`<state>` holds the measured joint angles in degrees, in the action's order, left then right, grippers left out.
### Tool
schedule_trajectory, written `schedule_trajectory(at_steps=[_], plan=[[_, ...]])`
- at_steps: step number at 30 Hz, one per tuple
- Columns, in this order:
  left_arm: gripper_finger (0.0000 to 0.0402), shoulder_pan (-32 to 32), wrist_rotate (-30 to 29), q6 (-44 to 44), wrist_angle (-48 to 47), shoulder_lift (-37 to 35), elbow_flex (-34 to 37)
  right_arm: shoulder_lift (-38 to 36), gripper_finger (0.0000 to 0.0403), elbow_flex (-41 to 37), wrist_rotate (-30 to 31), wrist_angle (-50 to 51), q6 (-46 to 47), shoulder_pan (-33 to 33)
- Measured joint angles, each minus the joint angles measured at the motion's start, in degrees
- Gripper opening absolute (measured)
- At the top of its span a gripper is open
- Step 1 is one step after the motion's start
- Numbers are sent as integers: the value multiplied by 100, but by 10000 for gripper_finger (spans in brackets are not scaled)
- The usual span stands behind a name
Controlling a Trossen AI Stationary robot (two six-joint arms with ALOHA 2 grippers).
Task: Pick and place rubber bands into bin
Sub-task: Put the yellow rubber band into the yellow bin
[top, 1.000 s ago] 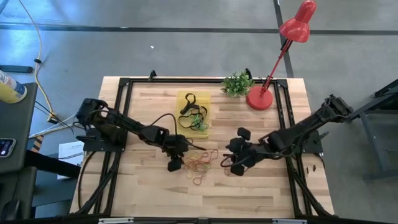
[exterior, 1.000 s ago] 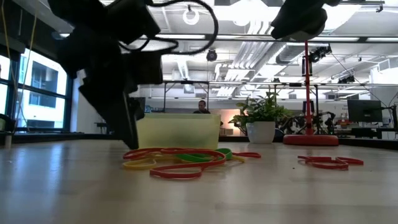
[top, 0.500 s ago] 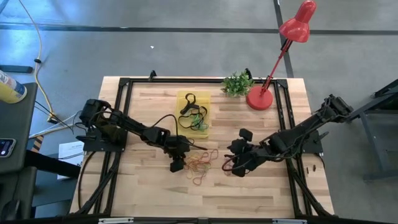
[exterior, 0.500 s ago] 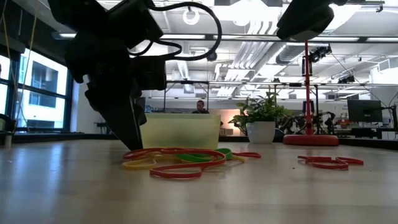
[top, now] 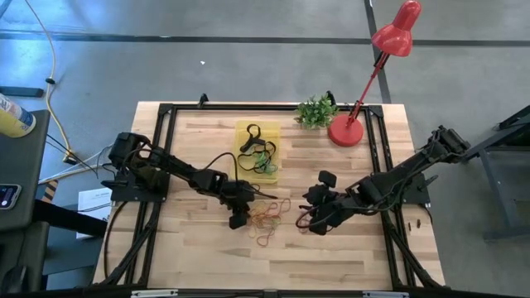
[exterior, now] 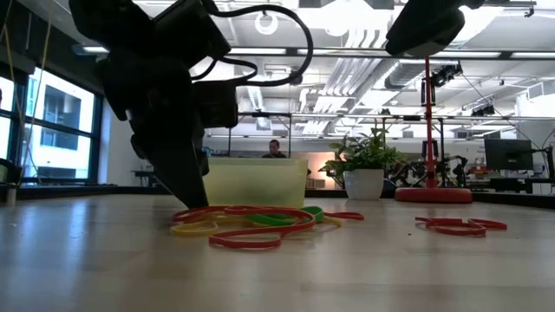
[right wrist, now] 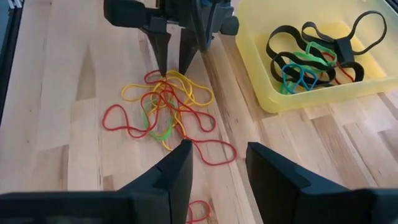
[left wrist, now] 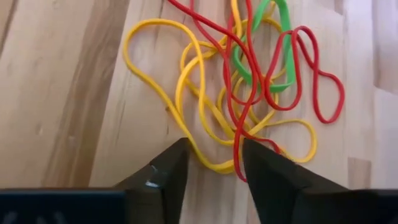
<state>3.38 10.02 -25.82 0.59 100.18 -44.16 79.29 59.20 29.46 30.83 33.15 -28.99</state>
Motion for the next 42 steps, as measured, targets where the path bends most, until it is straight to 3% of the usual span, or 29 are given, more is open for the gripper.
schedule_trajectory(at_steps=[10,23,33,42], plan=[[8,0,-337,-10,-79,7,9,0,139,0,0,19,2,0],[5,0,-273,45,-114,-17,-27,4,139,0,31,70,-3,11],[1,96,-150,255,-193,-103,-477,4,139,0,36,114,46,11],[0,125,-387,698,-1111,-645,-807,7,139,-2,79,193,50,13]])
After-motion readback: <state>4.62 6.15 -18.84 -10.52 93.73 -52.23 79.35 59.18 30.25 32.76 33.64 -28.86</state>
